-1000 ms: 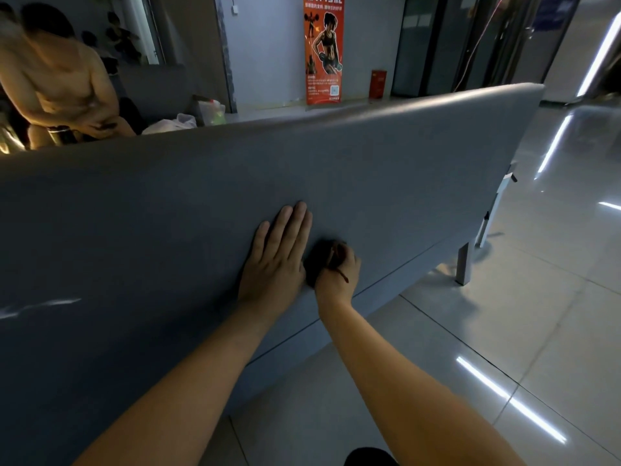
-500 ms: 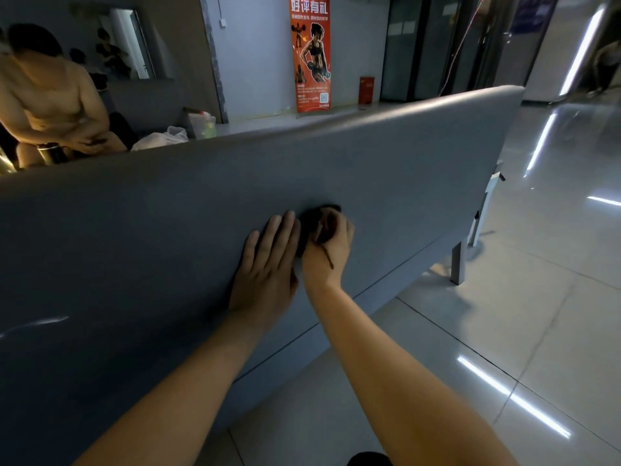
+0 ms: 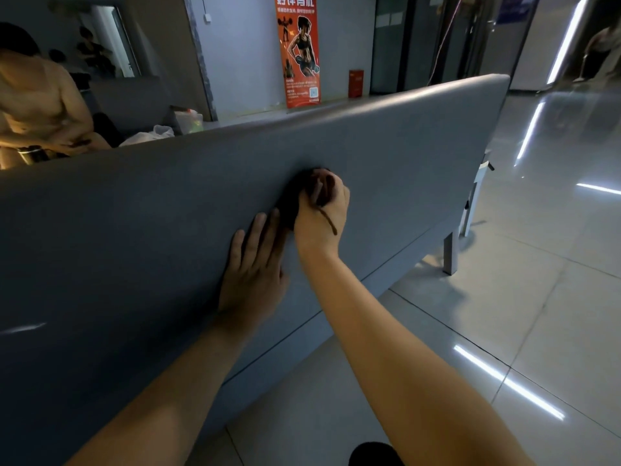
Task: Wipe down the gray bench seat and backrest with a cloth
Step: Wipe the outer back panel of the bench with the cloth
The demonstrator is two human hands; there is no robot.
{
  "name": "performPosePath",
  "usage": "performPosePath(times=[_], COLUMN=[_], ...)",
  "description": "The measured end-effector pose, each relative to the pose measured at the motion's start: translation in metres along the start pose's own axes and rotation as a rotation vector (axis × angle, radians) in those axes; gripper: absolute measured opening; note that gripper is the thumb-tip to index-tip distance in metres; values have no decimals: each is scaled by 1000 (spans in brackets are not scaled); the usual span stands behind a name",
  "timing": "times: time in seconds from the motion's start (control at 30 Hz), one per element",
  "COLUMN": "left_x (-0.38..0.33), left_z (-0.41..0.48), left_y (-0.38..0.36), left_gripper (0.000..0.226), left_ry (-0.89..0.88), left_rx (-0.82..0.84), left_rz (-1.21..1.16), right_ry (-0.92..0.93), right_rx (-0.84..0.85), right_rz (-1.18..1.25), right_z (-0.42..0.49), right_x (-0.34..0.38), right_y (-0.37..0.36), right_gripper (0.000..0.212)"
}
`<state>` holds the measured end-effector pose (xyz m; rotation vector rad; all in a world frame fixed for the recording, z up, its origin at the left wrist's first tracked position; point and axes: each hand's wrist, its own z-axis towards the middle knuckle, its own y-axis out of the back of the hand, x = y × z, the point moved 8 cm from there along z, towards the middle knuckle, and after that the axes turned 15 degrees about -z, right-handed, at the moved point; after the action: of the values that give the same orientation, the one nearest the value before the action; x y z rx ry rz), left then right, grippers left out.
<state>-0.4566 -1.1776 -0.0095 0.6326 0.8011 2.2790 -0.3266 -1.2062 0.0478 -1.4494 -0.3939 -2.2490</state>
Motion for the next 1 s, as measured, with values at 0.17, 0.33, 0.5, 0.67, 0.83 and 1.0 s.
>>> performPosePath(times=[0.17, 0.33, 0.5, 0.67, 0.83, 1.0], left_x=[-1, -6, -6, -6, -7, -10], left_z=[-4, -18, -31, -34, -47, -56], left_y=[-5, -15, -28, -31, -37, -43], left_gripper=[88, 88, 89, 91, 86, 87], left_ry=[7, -12, -21, -14, -17, -5], left_rx=[26, 29, 64, 95, 87, 110], left_rz=[2, -32, -18, -31, -67, -81], right_ry=[-33, -355, -487, -278, 55, -145], right_rx=[20, 148, 208, 58, 20, 91], right_rz=[-75, -260, -260, -121, -108, -313], right_z=[-22, -67, -85, -39, -26, -75], right_x=[-45, -150, -186, -113, -58, -150], right_y=[-12, -15, -16, -2, -7, -13], right_gripper=[45, 36, 34, 23, 39, 38])
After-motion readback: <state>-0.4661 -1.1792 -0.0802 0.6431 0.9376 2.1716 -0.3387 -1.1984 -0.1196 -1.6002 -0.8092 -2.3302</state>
